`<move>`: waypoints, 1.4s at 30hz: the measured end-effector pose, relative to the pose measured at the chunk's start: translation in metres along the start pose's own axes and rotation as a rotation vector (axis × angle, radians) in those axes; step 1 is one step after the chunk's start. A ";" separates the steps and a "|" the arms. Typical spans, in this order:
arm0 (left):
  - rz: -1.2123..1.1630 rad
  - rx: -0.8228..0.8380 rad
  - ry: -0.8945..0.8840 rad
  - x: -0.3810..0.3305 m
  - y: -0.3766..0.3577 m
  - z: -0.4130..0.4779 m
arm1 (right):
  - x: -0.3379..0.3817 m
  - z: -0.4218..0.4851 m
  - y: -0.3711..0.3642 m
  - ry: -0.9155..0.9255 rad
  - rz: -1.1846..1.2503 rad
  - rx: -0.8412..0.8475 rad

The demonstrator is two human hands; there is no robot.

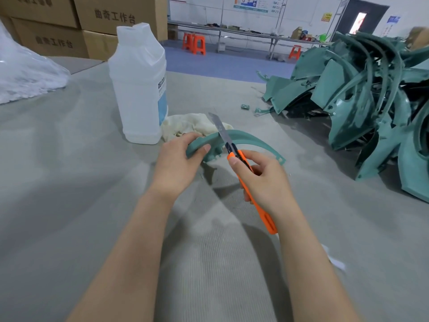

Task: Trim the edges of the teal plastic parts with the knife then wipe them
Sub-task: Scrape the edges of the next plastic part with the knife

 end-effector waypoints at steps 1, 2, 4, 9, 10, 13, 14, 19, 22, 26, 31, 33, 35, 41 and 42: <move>-0.002 -0.001 0.001 0.000 0.001 0.000 | 0.001 -0.001 -0.001 0.003 0.006 0.010; -0.003 -0.003 0.004 0.000 0.001 0.000 | 0.002 -0.002 -0.001 0.004 0.011 0.018; 0.003 -0.003 0.007 0.000 0.001 0.000 | 0.004 -0.003 0.000 0.010 0.005 0.034; 0.000 0.002 0.012 0.002 0.000 0.001 | 0.007 -0.004 0.002 0.032 -0.007 0.075; -0.002 0.002 0.009 0.002 0.001 0.001 | 0.007 -0.004 0.001 0.033 -0.004 0.080; -0.002 0.002 0.001 0.001 0.001 0.001 | 0.007 -0.003 0.001 0.025 0.008 0.091; 0.002 0.001 -0.002 0.001 0.000 0.001 | 0.007 -0.003 0.001 0.021 0.014 0.101; -0.016 0.011 0.024 0.004 0.000 0.002 | 0.012 -0.010 -0.012 0.048 0.095 0.212; -0.010 0.011 0.057 0.007 -0.002 0.001 | 0.014 -0.015 -0.013 0.049 0.114 0.264; -0.082 0.006 0.058 0.006 -0.003 0.000 | 0.019 -0.019 -0.016 0.023 0.170 0.305; -0.005 -0.013 -0.036 0.004 -0.002 0.001 | 0.007 -0.003 0.008 -0.062 0.086 0.017; 0.043 0.029 -0.093 0.001 -0.003 -0.001 | 0.002 0.000 0.017 -0.076 0.043 -0.051; 0.068 0.079 -0.192 -0.008 -0.001 -0.004 | 0.000 0.002 0.022 -0.098 0.075 -0.105; 0.078 0.027 -0.440 -0.040 -0.001 -0.013 | 0.003 0.003 0.018 -0.189 0.391 -0.239; 0.084 0.029 -0.473 -0.044 -0.003 -0.016 | 0.005 0.004 0.017 -0.186 0.438 -0.265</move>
Point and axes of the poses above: each hand's wrist, its own z-axis towards the middle knuckle, its own y-axis out of the back of the hand, x = y × z, the point moved 6 cm from there along z, towards the middle knuckle, and after that the axes turned 12 degrees about -x, right-handed, at the moved point
